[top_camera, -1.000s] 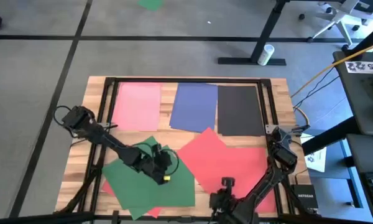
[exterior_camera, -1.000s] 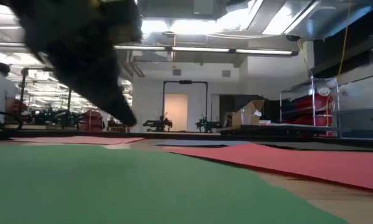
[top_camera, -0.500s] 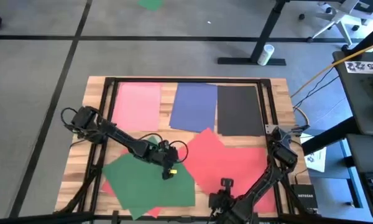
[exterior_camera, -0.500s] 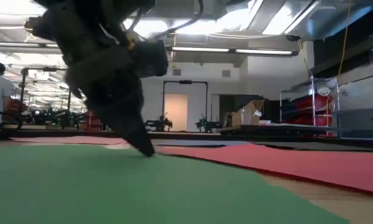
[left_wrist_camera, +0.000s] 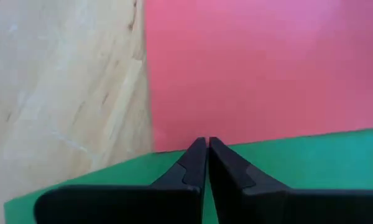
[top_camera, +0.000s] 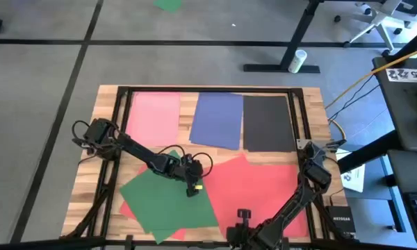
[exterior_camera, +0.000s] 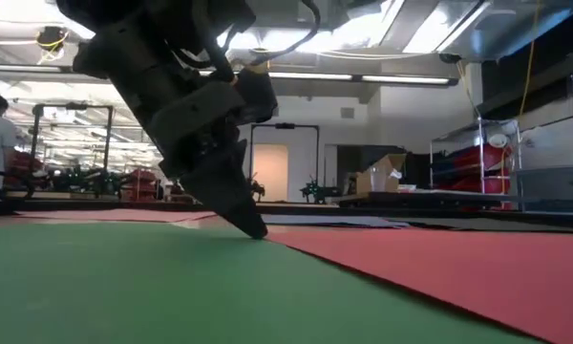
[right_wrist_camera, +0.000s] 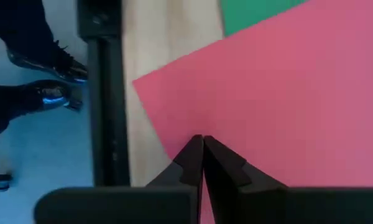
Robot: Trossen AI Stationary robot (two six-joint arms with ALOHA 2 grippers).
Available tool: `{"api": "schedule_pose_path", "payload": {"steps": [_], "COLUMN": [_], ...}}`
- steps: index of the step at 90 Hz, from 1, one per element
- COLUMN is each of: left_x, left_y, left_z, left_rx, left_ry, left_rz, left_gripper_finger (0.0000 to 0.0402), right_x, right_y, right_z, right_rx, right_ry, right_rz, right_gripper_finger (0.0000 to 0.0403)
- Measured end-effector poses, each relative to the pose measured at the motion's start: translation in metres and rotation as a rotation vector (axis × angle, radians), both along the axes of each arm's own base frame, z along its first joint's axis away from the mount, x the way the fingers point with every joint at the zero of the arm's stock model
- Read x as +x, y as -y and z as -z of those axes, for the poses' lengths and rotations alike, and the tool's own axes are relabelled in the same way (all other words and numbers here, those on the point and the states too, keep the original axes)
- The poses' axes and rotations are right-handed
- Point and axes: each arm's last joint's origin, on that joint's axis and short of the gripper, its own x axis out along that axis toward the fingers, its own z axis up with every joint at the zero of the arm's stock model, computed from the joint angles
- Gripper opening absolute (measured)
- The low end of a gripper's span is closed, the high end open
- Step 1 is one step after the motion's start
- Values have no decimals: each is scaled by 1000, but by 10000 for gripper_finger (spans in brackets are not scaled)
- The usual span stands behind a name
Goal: Organize paper
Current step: Stack the red paper on top of the other red paper on the table
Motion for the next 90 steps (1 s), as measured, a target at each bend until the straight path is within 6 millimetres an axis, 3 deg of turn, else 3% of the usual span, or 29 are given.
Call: {"api": "schedule_pose_path", "payload": {"steps": [12,24,65,78,90], "left_x": [0,0,-4,-10,-24], "left_y": [-1,-1,11,25,45], "left_z": [0,0,0,-2,-9], "left_rx": [5,7,17,2,-15], "left_ry": [1,1,2,-2,-27], "left_rz": [-5,-5,26,60,105], "left_gripper_finger": [0,0,0,0,0], "right_x": [8,16,51,59,61], "right_y": [0,16,127,157,169], "right_z": [-16,-24,-30,-24,-19], "right_rx": [-58,-189,-589,-615,-549], "right_ry": [69,87,-168,-258,-305], "right_rz": [-5,54,297,290,253], "right_gripper_finger": [0,0,0,0,0]}}
